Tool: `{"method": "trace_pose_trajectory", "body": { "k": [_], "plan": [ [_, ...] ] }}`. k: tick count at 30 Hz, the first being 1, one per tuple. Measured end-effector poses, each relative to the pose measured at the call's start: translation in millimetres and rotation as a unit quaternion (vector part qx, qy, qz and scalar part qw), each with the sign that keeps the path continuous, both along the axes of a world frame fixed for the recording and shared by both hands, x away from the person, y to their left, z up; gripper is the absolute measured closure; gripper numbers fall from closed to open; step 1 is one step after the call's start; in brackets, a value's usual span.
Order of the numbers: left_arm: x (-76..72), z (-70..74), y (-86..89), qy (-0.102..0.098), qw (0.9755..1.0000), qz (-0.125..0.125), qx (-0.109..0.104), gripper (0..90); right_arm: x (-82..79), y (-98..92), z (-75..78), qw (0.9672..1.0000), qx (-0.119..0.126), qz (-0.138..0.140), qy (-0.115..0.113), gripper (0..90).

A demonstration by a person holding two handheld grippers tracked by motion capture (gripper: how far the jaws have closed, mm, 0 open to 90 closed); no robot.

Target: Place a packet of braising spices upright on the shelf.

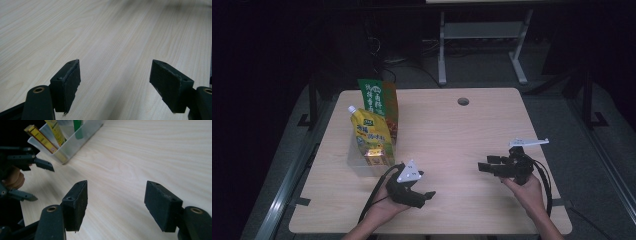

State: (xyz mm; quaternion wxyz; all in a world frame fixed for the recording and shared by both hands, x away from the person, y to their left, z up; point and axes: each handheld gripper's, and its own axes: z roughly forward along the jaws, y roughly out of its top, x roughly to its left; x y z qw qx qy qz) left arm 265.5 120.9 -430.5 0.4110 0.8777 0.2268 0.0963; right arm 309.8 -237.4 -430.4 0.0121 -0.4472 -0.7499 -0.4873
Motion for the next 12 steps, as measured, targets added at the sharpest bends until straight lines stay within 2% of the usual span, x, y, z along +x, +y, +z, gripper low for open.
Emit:
{"method": "trace_pose_trajectory", "body": {
  "k": [5, 12],
  "plan": [
    [0.6, -0.3, 0.3, 0.001, 1.0, 0.001, 0.0, 24.1, -10.1, -1.9, -7.1, 1.0, 0.003, -0.003, 0.007, 33.4],
    [-0.1, -0.2, -0.1, -0.001, 1.0, 0.0, 0.001, 23.7, -22.9, -5.0, -10.8, 1.0, -0.004, -0.008, -0.002, 32.8]
  ]
}}
